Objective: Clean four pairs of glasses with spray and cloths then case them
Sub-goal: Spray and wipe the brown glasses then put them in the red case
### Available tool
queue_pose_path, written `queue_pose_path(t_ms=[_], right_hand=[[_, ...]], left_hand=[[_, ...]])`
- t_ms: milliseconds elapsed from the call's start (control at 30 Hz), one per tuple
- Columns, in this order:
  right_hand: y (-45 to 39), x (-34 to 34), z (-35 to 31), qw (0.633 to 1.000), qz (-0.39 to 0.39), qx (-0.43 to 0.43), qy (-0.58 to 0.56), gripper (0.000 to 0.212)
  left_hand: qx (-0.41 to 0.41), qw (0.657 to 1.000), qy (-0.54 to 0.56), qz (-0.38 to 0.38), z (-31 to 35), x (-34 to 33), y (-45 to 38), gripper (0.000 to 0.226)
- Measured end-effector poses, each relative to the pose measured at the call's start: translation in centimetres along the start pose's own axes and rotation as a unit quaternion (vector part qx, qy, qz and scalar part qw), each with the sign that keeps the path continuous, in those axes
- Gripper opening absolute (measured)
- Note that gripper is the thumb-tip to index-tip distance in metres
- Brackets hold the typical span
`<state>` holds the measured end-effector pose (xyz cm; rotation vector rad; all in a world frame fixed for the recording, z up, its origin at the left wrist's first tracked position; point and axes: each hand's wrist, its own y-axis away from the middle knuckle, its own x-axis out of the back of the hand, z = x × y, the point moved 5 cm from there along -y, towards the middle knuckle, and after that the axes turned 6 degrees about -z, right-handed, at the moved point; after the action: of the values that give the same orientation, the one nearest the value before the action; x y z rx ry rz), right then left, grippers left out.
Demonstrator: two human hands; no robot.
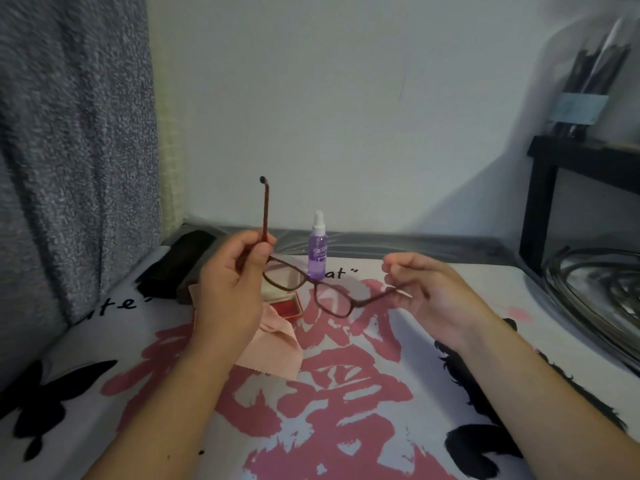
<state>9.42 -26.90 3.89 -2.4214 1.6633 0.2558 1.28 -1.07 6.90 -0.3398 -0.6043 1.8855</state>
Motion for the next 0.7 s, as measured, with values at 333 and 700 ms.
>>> queue_pose_path(t_ms=[333,700], right_hand=[[-10.7,-7.1,-1.1,0.951,-0.06,0.055,0.3,0.037],[-4.5,1.1,-6.4,0.901,0.078,0.147,0.4,0.031]], left_hand=[[-0.002,0.994,-0.005,-0.113,-1.0,-1.3,0.2,0.025],[-0.006,0.986,-0.053,-0.157,-2.0,-3.4,1.2,0.022]])
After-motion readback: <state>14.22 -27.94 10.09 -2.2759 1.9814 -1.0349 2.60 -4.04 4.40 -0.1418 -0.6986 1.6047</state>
